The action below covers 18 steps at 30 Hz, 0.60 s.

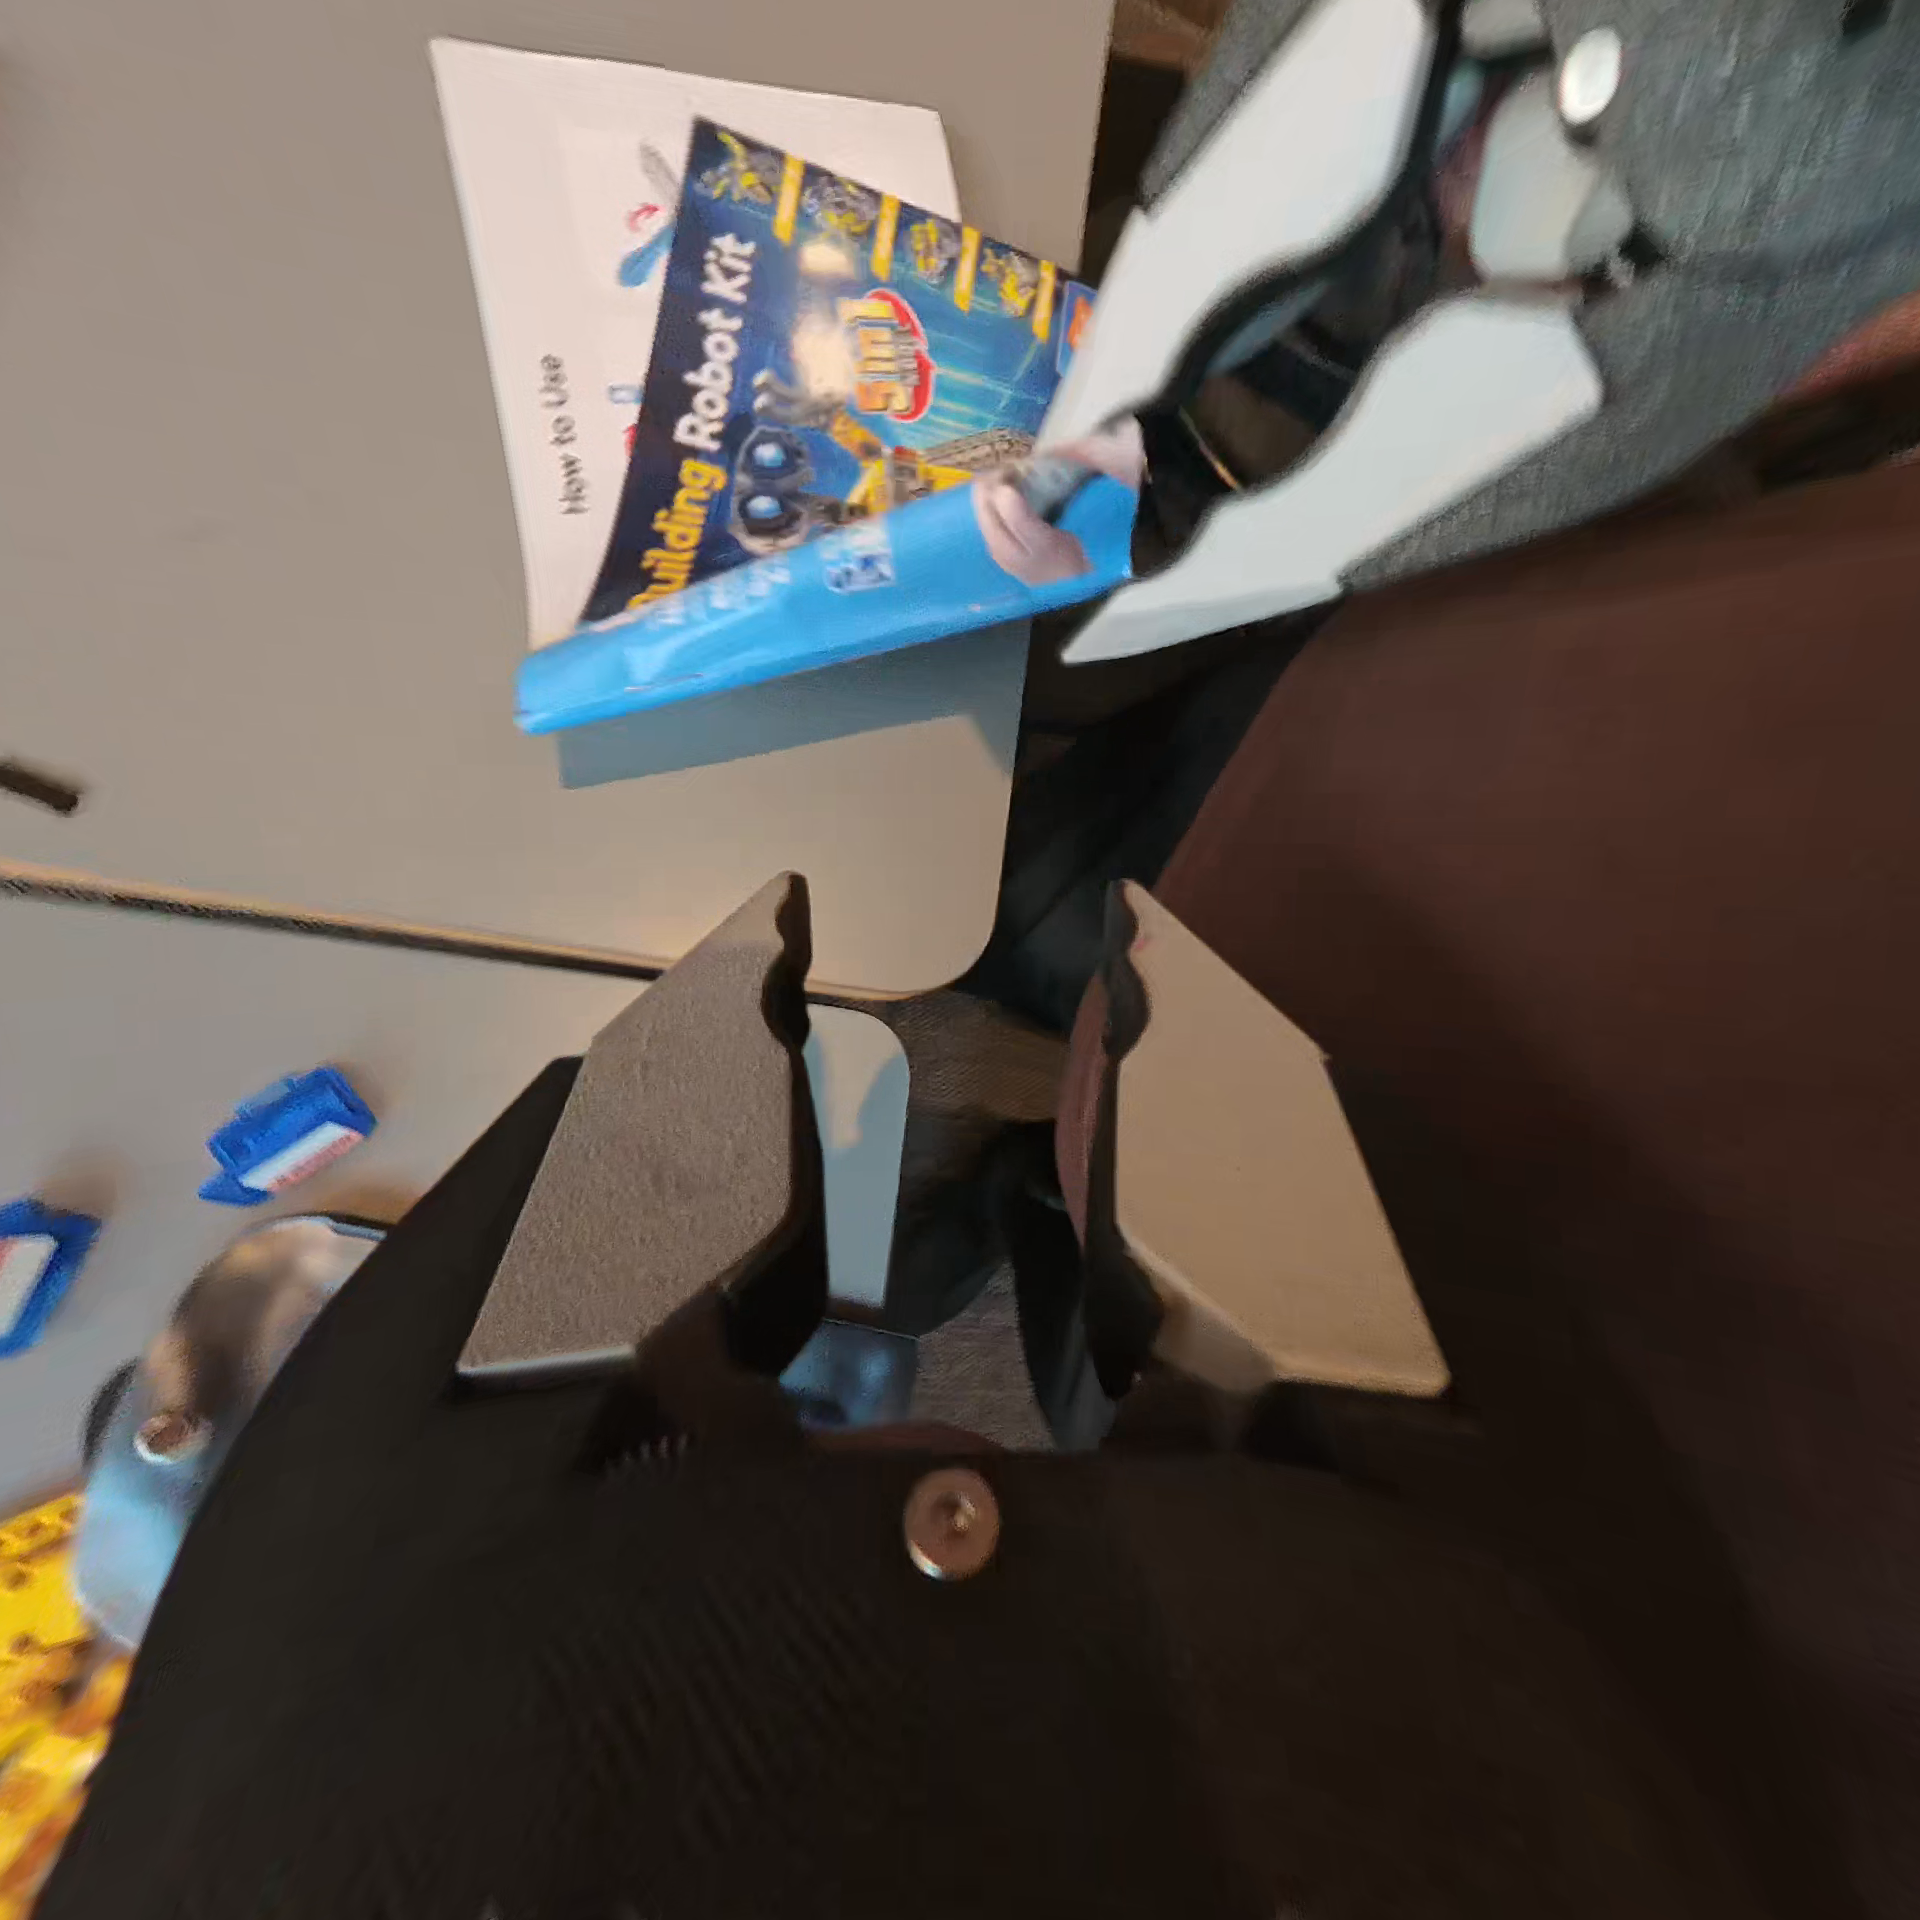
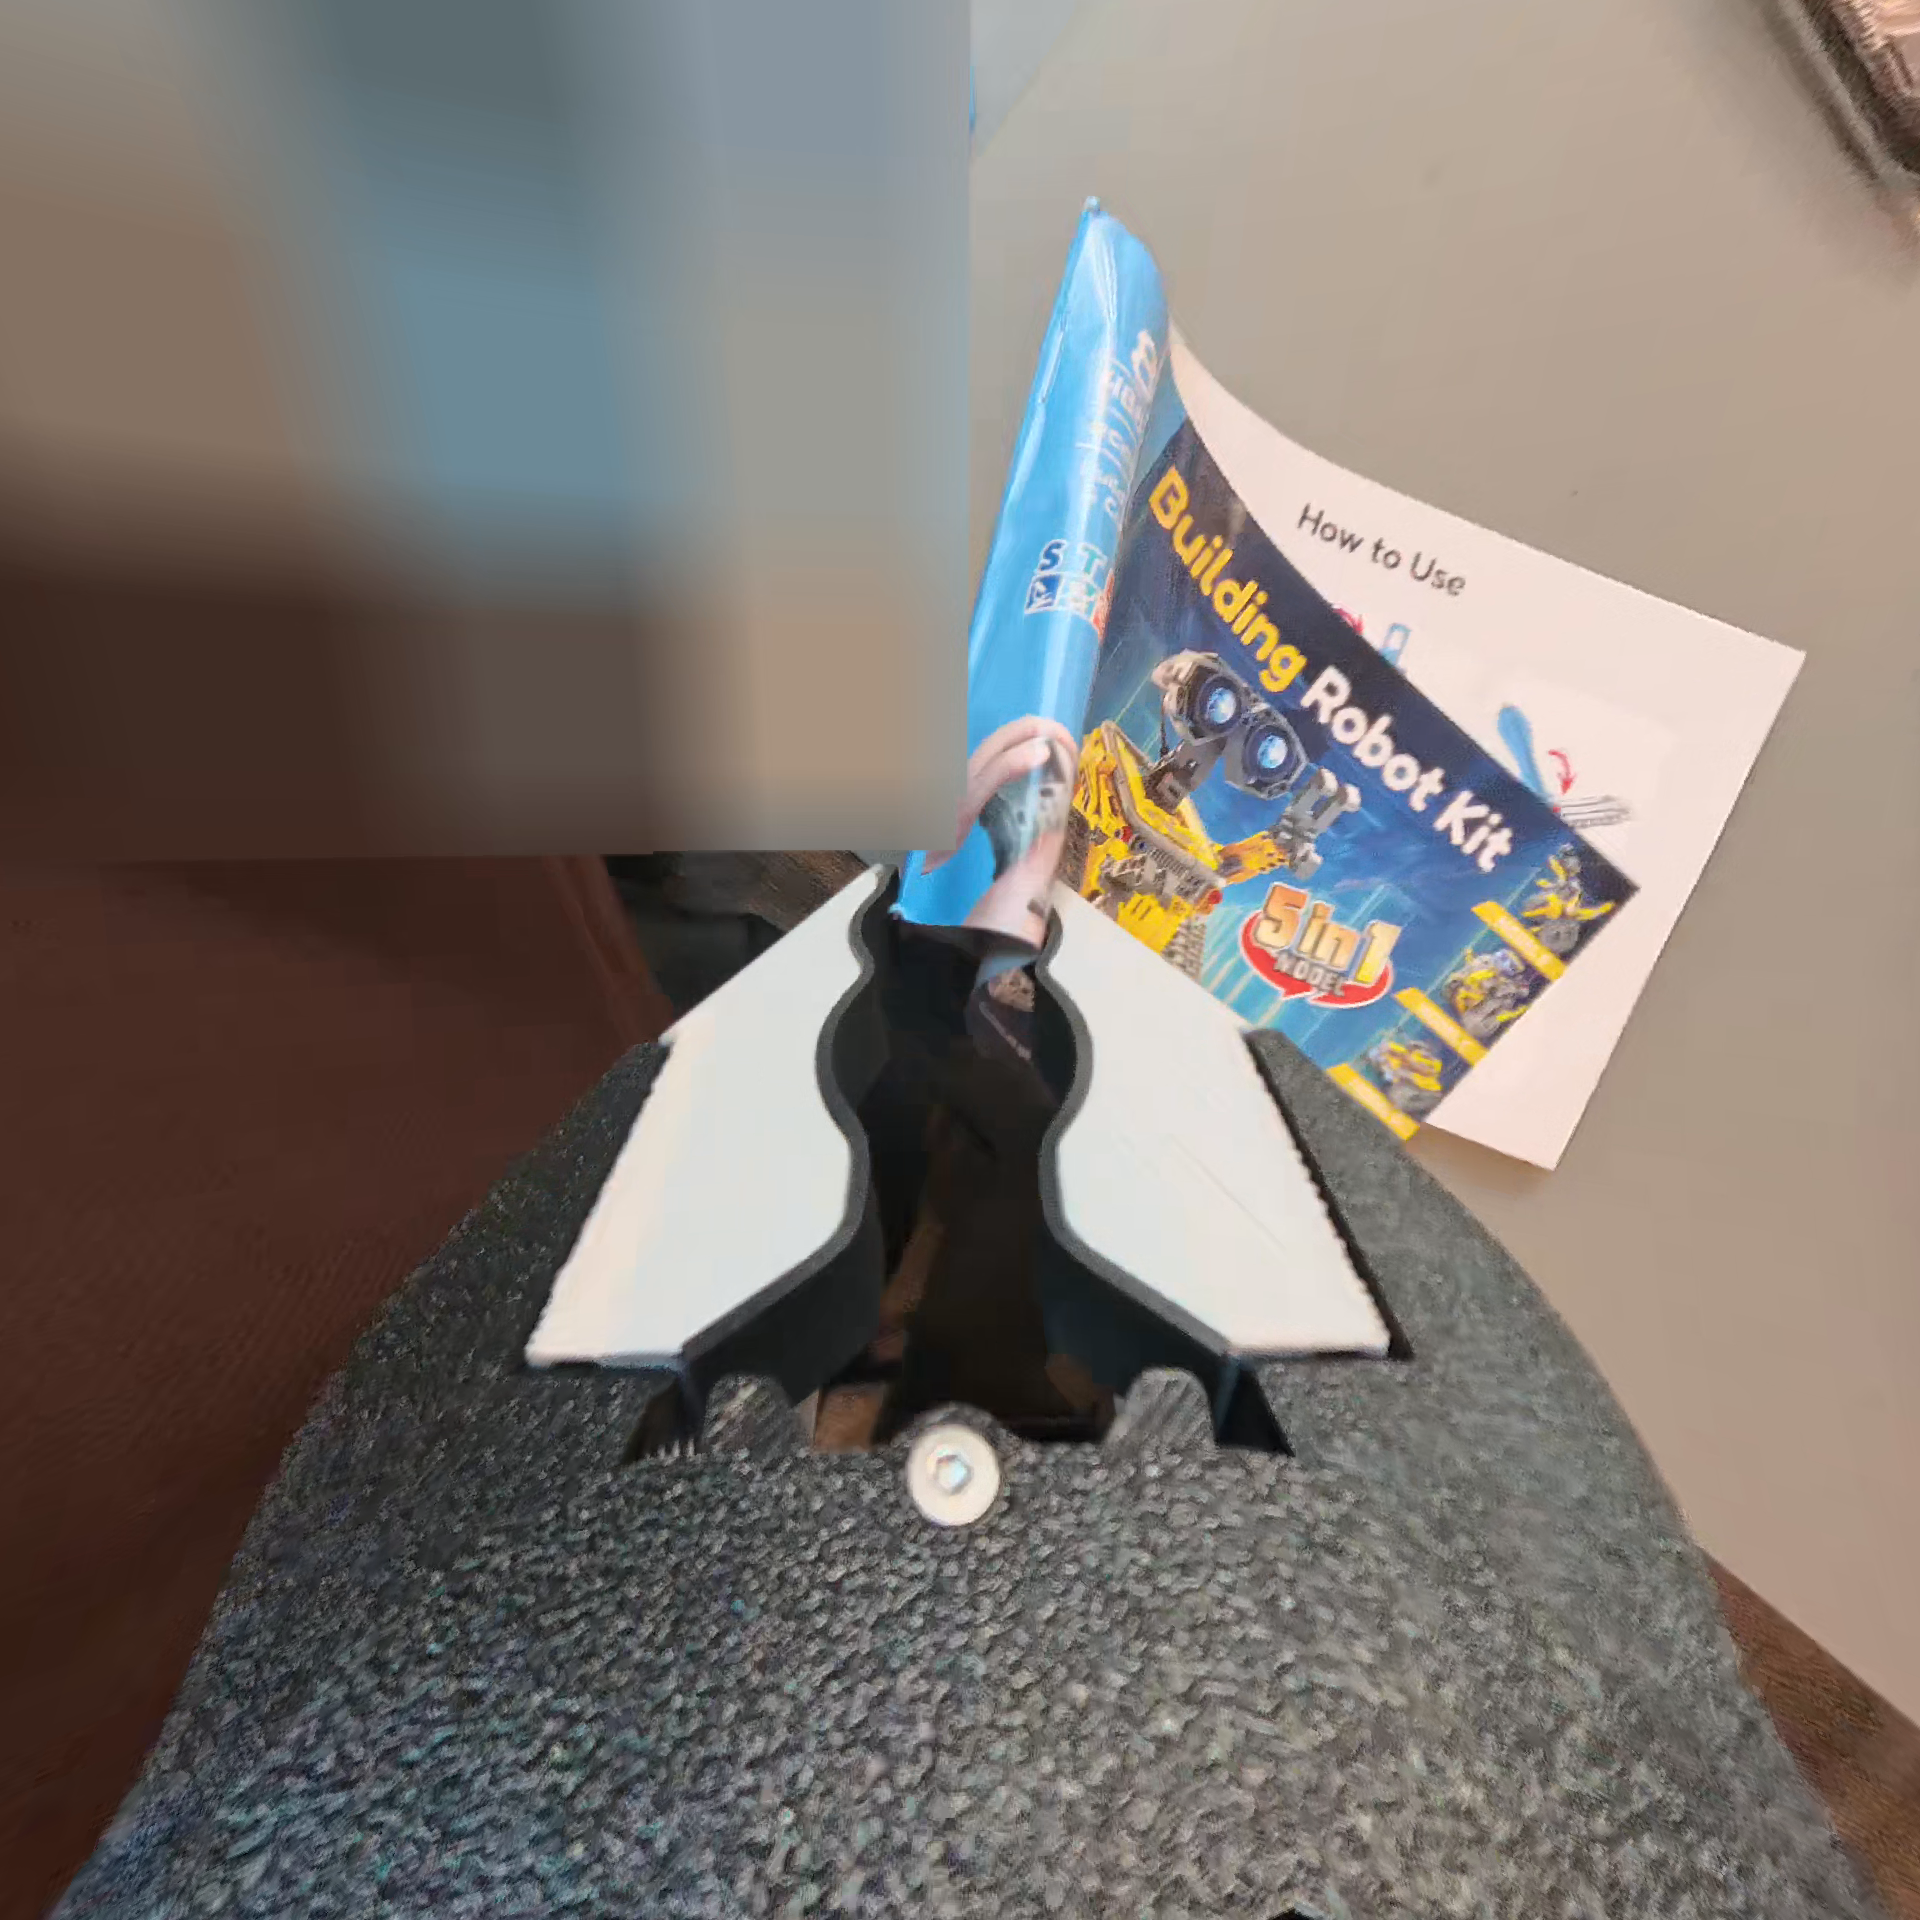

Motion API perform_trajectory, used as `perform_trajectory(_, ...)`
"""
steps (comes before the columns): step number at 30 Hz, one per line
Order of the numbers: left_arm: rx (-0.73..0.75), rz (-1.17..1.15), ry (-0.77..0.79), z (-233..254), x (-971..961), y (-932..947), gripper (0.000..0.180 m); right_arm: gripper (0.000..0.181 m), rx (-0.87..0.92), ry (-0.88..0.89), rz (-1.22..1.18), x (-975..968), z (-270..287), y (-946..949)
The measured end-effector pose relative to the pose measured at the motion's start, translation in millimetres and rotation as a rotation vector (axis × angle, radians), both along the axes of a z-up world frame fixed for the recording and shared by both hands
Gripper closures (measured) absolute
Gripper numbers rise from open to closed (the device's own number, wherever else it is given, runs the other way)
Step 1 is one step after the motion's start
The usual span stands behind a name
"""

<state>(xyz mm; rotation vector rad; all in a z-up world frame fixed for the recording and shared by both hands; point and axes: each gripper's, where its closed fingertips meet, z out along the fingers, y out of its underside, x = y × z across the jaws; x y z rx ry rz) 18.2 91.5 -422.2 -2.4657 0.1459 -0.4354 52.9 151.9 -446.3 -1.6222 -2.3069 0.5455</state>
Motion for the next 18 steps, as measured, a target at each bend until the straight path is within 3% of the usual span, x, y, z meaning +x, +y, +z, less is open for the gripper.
perform_trajectory(8,0.073,-0.24,0.179,16,9,41,0.12,0.166,-0.324,0.024,-0.047,-8,33,1)
perform_trajectory(13,0.095,-0.34,0.202,28,11,56,0.128,0.169,-0.347,0.029,-0.007,-2,44,12)
perform_trajectory(18,0.114,-0.424,0.158,43,17,55,0.122,0.171,-0.351,0.02,0.026,-2,51,19)
